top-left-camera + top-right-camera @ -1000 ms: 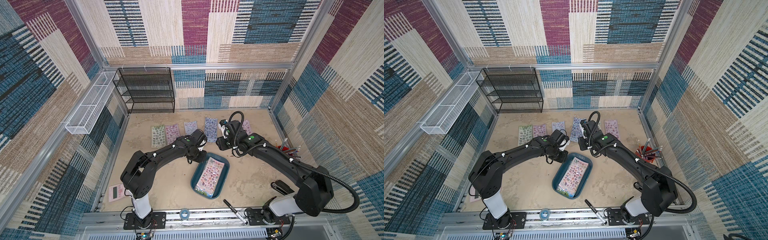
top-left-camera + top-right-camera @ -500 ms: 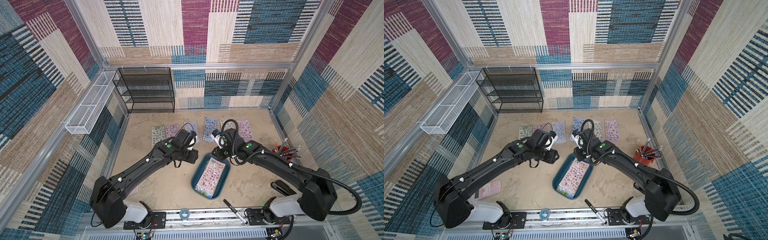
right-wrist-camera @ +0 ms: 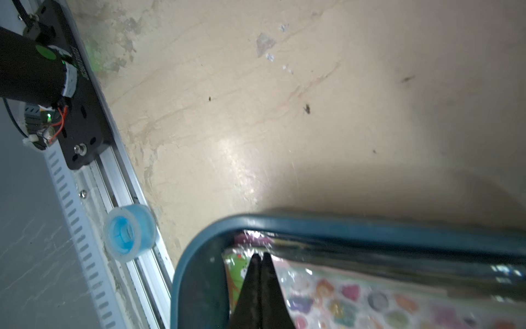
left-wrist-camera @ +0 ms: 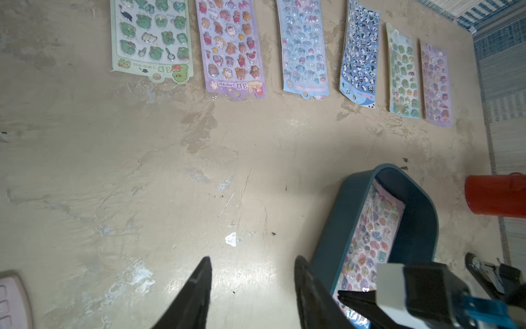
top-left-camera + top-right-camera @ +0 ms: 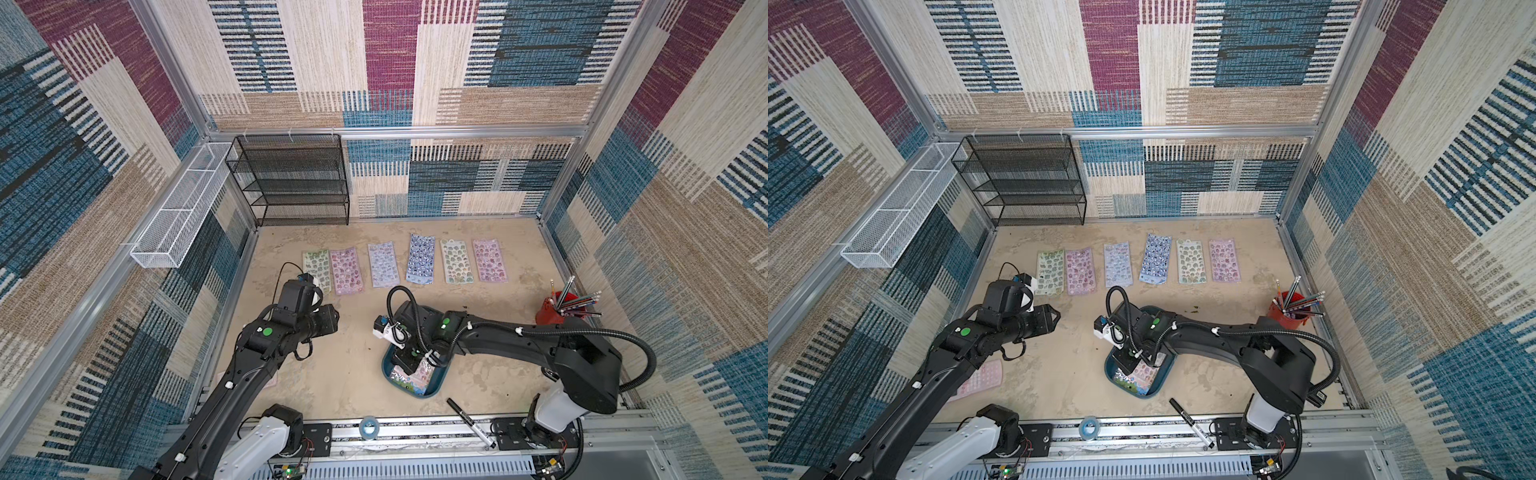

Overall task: Take the stickers out of the storage box
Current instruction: Adjust the storage box at the center of the board.

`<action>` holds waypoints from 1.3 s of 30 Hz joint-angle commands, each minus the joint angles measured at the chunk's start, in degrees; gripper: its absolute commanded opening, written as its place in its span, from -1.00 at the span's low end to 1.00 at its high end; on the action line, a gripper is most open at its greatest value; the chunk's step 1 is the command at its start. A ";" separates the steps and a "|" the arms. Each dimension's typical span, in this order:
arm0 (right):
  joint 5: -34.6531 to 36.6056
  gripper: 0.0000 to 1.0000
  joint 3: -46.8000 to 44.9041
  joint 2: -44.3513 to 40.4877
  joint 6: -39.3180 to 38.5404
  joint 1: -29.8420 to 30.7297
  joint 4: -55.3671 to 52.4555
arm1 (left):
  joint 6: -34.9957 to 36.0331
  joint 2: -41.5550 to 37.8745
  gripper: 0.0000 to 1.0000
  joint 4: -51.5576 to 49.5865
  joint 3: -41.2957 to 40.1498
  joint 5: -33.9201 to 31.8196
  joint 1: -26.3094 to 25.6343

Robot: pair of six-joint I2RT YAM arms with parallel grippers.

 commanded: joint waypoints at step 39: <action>2.11 -0.09 11.31 10.47 11.14 -19.17 7.81 | -13.26 7.60 0.58 21.77 -11.43 20.74 -1.85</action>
